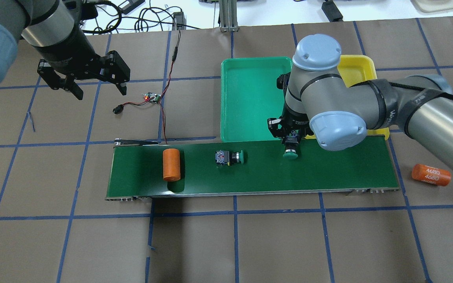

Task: Sort buttons by color to trays
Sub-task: 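Grasp a green-capped button on the belt with the right gripper while left lifts away, then drop the green-capped button into the green tray with the right gripper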

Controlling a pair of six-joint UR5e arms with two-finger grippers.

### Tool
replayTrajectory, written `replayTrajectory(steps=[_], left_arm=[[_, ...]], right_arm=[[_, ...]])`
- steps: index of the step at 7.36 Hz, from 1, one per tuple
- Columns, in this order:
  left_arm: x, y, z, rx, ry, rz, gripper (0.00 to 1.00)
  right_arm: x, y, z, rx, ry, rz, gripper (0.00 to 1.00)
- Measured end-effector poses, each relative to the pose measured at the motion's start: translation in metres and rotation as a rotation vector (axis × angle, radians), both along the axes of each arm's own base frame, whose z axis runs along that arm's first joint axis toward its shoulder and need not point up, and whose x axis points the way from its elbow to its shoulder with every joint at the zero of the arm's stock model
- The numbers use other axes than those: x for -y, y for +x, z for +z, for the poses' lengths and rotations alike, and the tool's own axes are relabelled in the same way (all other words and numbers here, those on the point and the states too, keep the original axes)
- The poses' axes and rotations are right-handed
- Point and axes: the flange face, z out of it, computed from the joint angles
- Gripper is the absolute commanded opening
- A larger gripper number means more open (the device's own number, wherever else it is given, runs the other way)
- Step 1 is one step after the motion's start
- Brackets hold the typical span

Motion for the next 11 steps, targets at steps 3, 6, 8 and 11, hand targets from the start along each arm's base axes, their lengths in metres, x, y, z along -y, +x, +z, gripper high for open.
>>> replayTrajectory(steps=[3, 6, 8, 11], left_arm=[[-0.004, 0.0, 0.004, 0.001, -0.005, 0.004, 1.0], [-0.007, 0.001, 0.007, 0.001, -0.01, 0.006, 1.0], [-0.006, 0.001, 0.009, 0.001, -0.015, 0.003, 1.0], [-0.005, 0.001, 0.009, -0.001, -0.017, 0.001, 1.0]], right_arm=[[0.081, 0.006, -0.005, 0.003, -0.018, 0.033, 0.43], [0.116, -0.004, -0.043, 0.012, 0.025, 0.085, 0.79], [0.118, -0.01, -0.048, 0.013, 0.035, 0.082, 0.94], [0.113, -0.016, -0.039, 0.012, 0.026, 0.153, 0.95]])
